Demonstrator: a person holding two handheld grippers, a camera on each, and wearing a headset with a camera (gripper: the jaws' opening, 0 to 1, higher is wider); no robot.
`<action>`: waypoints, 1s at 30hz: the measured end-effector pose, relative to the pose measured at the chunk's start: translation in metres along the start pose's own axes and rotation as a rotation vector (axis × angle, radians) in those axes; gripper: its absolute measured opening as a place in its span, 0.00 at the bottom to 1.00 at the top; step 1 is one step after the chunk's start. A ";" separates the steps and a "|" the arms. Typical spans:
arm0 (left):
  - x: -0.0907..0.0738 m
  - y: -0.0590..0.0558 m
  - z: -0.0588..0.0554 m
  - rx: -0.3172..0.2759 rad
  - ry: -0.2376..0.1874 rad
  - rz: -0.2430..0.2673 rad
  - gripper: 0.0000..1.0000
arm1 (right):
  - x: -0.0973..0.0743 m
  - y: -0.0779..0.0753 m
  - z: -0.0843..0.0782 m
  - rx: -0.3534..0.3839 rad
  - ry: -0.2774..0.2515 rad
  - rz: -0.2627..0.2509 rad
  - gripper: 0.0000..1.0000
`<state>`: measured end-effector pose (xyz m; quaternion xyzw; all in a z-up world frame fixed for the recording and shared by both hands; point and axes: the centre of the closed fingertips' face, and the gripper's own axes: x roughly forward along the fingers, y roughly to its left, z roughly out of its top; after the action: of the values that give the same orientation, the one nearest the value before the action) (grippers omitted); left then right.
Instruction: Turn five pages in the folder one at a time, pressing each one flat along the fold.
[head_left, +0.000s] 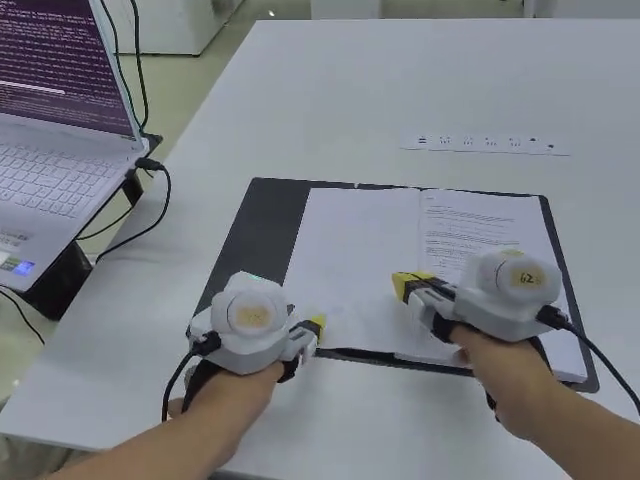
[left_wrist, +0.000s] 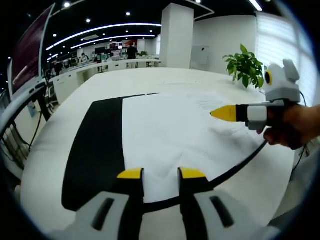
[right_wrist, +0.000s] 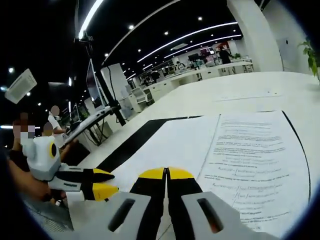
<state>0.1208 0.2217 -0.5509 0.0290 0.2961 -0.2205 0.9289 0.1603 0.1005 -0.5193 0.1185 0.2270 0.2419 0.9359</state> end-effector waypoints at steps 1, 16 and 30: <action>0.000 0.001 -0.003 0.004 0.005 0.007 0.25 | 0.002 -0.003 0.000 -0.009 -0.002 -0.003 0.00; -0.001 0.003 -0.007 0.011 -0.066 0.053 0.24 | 0.035 -0.045 0.007 -0.027 -0.003 -0.065 0.00; -0.001 0.006 -0.006 0.001 -0.098 0.050 0.24 | 0.052 -0.059 0.028 -0.009 -0.041 -0.118 0.00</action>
<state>0.1195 0.2288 -0.5559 0.0258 0.2493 -0.1985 0.9475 0.2380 0.0730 -0.5338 0.1058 0.2131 0.1848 0.9536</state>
